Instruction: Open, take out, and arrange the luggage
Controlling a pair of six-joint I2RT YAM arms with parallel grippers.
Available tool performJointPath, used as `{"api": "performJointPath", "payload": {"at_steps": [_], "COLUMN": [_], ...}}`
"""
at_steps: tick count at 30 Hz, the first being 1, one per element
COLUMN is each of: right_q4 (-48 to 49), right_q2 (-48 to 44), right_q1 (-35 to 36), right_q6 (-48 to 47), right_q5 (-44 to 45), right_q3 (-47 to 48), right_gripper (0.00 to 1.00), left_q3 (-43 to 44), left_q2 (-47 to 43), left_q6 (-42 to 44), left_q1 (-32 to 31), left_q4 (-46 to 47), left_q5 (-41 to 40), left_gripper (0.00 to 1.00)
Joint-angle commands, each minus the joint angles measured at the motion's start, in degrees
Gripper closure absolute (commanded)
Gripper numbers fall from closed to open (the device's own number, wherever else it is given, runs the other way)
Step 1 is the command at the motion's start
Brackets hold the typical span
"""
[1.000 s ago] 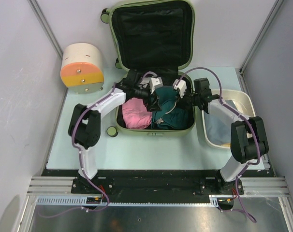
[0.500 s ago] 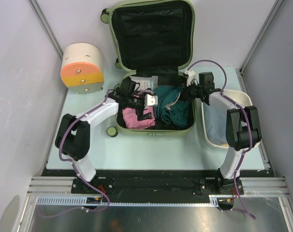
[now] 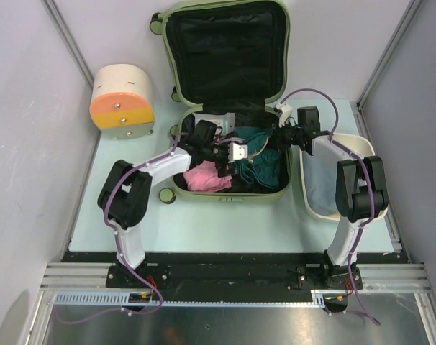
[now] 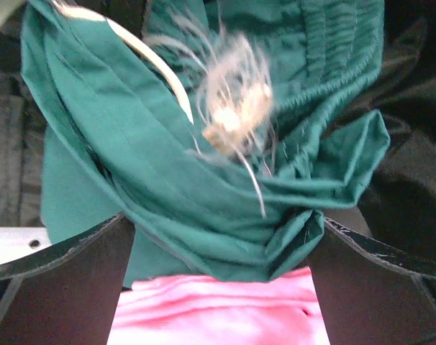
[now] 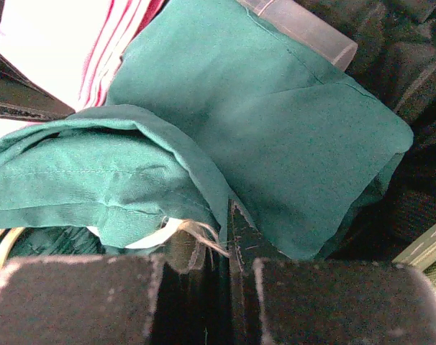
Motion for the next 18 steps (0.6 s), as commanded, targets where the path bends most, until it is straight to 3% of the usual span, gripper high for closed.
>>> {"api": "performJointPath", "payload": {"at_steps": [1, 7, 9, 10, 13, 15, 16, 17, 18], "right_q4": [2.4, -0.7, -1.9, -3.4, -8.1, -11.0, -13.6, -14.8, -16.8], "right_q2": [-0.2, -1.1, -1.4, -1.8, -3.3, -4.4, -5.8, -6.6, -7.3], "right_q1": [-0.7, -1.5, -1.7, -1.8, -2.0, -2.1, -2.1, -2.2, -2.4], "right_q6": [-2.2, -5.2, -6.5, -8.5, -12.6, -17.8, -19.1, -21.9, -22.8], "right_q5": [-3.3, -6.4, -7.3, -7.9, -10.7, -12.6, -12.9, -13.3, -13.9], "right_q3": [3.0, 3.0, 2.9, 2.9, 2.9, 3.0, 3.0, 3.0, 3.0], "right_gripper": [1.0, 1.0, 1.0, 1.0, 1.0, 0.86, 0.71, 0.4, 0.29], "left_q3": [-0.2, -1.0, -1.2, -1.0, -0.5, -0.3, -0.3, -0.7, -1.0], "left_q2": [0.4, 1.3, 1.2, 1.2, 0.7, -0.2, -0.3, -1.0, -1.5], "left_q6": [-5.5, -5.2, -5.7, -6.2, -8.6, -10.6, -11.0, -11.0, -10.7], "left_q1": [-2.1, -3.3, -3.3, -3.3, -3.0, -2.5, -2.3, -2.1, -2.1], "left_q4": [12.6, 14.0, 14.1, 14.1, 14.1, 14.1, 14.1, 14.1, 14.1], "left_q5": [-1.2, 1.5, 2.6, 2.7, 3.6, 4.2, 4.4, 4.4, 4.4], "left_gripper": [0.0, 0.0, 0.07, 0.24, 0.61, 0.76, 0.88, 0.93, 0.97]}}
